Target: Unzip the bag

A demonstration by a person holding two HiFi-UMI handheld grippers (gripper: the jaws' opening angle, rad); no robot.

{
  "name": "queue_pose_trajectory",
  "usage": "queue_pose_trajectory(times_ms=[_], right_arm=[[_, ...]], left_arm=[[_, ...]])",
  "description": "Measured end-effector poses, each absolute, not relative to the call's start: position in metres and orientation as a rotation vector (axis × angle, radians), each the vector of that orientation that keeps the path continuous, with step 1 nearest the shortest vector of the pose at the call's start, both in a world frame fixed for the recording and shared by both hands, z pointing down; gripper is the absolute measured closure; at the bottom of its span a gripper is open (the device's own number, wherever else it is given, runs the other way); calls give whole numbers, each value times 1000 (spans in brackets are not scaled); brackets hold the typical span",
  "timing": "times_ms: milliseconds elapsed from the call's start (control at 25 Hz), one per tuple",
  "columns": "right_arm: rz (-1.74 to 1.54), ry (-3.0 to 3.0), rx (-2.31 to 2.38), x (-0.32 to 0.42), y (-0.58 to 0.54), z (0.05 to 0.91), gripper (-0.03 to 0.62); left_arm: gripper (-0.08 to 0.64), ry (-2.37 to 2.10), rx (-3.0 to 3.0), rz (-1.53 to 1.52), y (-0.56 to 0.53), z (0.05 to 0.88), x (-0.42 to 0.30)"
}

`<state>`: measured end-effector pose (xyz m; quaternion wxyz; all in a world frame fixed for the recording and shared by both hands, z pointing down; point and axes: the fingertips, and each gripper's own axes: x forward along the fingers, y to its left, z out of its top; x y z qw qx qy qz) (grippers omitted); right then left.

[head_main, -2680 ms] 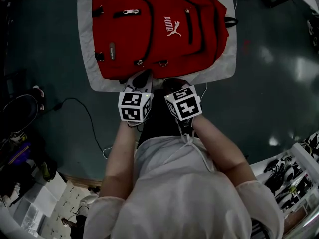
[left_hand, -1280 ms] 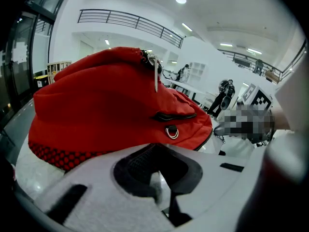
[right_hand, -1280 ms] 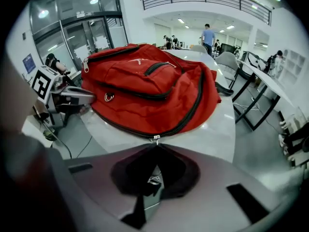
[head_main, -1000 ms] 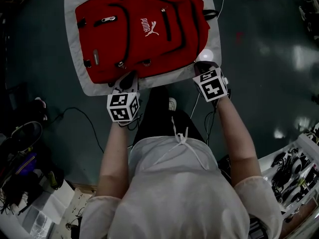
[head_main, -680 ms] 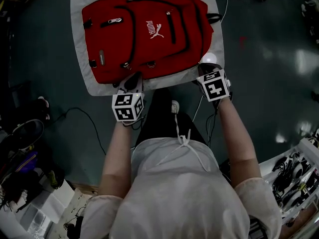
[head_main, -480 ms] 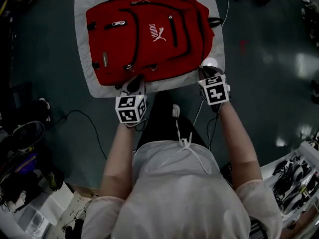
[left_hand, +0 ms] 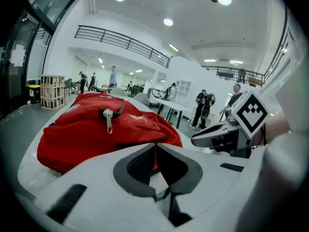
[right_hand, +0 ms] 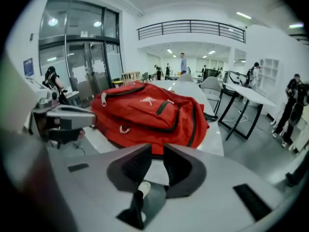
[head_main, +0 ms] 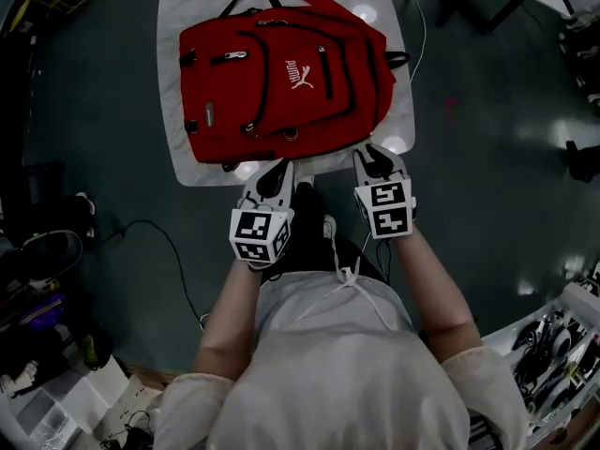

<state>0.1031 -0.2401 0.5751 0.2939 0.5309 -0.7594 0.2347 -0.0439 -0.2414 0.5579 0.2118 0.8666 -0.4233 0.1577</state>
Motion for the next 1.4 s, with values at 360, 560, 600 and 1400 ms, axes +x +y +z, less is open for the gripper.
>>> queue_pose_trajectory(times_ms=[360, 560, 600, 1400], right_arm=[[549, -2245, 1593, 84, -229, 464, 551], [434, -2350, 1646, 74, -215, 410, 560], [403, -2369, 1654, 73, -213, 400, 560], [189, -2517, 1652, 56, -188, 340, 566]], left_arm=[[540, -1280, 2540, 179, -228, 443, -34], [540, -1291, 2602, 99, -217, 388, -26], [540, -1294, 2619, 87, -215, 377, -26], [540, -1369, 2799, -25, -192, 304, -29]])
